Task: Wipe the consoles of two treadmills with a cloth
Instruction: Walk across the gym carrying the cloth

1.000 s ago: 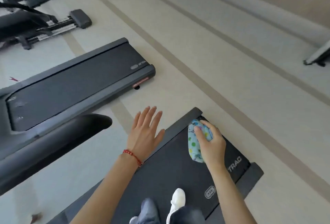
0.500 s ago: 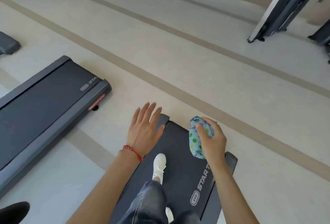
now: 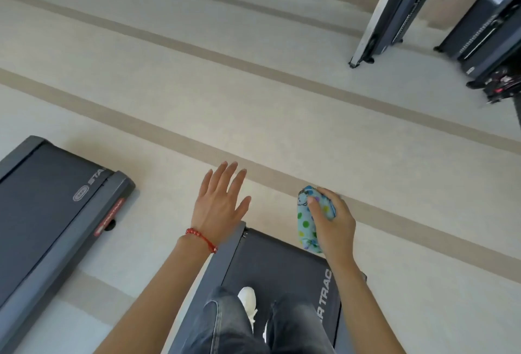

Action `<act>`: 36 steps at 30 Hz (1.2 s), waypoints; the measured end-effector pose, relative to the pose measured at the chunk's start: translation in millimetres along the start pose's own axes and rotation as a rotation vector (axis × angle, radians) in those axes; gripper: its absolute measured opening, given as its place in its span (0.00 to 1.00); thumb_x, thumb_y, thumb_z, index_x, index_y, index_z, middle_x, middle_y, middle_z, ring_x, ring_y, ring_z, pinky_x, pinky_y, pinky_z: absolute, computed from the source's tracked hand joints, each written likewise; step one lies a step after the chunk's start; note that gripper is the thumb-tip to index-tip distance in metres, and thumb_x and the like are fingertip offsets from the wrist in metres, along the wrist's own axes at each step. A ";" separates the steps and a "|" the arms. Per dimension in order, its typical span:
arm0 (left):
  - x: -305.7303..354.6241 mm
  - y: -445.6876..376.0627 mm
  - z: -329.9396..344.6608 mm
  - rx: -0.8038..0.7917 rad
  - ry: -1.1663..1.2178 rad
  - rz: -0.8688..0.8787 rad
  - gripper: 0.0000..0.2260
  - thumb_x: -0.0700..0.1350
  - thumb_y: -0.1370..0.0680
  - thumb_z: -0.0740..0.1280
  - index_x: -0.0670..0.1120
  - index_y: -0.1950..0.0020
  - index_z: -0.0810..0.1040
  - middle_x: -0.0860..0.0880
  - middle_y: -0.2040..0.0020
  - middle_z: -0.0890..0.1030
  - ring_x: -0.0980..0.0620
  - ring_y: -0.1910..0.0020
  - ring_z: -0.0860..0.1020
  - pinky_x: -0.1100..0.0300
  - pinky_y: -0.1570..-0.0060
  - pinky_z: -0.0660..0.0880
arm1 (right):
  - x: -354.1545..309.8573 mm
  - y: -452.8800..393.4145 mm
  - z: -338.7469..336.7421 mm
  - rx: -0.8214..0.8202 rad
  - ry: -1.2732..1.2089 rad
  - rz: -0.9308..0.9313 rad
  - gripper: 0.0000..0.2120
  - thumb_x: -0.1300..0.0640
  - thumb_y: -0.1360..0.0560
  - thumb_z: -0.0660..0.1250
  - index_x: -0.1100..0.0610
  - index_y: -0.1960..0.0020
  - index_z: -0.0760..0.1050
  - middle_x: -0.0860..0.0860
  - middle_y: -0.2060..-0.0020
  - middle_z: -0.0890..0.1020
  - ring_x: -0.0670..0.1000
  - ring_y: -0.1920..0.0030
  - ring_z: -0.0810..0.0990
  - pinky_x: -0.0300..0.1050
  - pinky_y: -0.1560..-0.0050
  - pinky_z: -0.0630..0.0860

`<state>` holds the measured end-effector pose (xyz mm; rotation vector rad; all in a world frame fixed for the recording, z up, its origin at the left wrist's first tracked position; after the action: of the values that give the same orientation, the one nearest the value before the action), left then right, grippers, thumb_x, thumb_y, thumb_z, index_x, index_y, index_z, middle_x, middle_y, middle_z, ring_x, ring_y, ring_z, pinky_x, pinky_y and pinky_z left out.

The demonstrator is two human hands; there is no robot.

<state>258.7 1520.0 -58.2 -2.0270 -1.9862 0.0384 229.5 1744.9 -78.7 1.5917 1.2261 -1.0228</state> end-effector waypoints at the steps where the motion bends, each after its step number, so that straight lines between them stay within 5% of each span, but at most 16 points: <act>1: -0.3 -14.1 3.8 -0.004 0.003 0.004 0.23 0.52 0.23 0.56 0.39 0.36 0.74 0.39 0.36 0.74 0.40 0.34 0.68 0.47 0.34 0.59 | -1.7 -12.6 0.9 0.008 0.000 0.001 0.08 0.53 0.27 0.69 0.48 0.47 0.77 0.47 0.50 0.79 0.45 0.50 0.78 0.44 0.47 0.77; 13: 11.6 -200.4 68.1 -0.026 0.019 -0.005 0.23 0.53 0.23 0.55 0.40 0.34 0.72 0.40 0.35 0.73 0.40 0.34 0.69 0.42 0.36 0.67 | -23.6 -212.1 8.1 0.016 0.035 -0.066 0.10 0.53 0.27 0.69 0.49 0.46 0.77 0.47 0.50 0.80 0.46 0.50 0.78 0.44 0.49 0.78; 19: 15.9 -279.9 91.0 -0.028 0.002 -0.041 0.23 0.53 0.23 0.55 0.40 0.35 0.73 0.40 0.35 0.74 0.40 0.34 0.69 0.48 0.34 0.59 | -37.6 -300.5 9.6 -0.021 0.062 -0.076 0.09 0.53 0.27 0.69 0.48 0.47 0.77 0.48 0.50 0.79 0.48 0.50 0.79 0.43 0.49 0.77; 23: 6.0 -323.0 110.3 -0.031 0.009 -0.055 0.23 0.53 0.23 0.55 0.40 0.35 0.73 0.40 0.35 0.74 0.40 0.34 0.69 0.45 0.34 0.63 | -38.2 -349.6 22.4 -0.030 0.058 -0.063 0.09 0.53 0.27 0.69 0.49 0.46 0.77 0.48 0.50 0.79 0.48 0.50 0.79 0.44 0.49 0.78; 36: -126.1 -530.5 271.9 0.120 0.000 -0.063 0.23 0.53 0.23 0.55 0.41 0.34 0.73 0.40 0.34 0.73 0.41 0.33 0.67 0.45 0.34 0.62 | 8.1 -600.2 185.3 -0.057 -0.023 -0.156 0.08 0.54 0.27 0.70 0.47 0.48 0.77 0.47 0.50 0.79 0.44 0.51 0.79 0.37 0.51 0.76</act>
<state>-324.7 1447.8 -218.5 -1.8891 -1.9957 0.1406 -374.9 1660.7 -228.1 1.4547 1.3686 -1.0908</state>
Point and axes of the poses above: each hand's wrist, its own y-axis away from the middle knuckle, its own z-axis out of the palm, x = y × z, the point moved 5 cm from there along -y, towards the middle knuckle
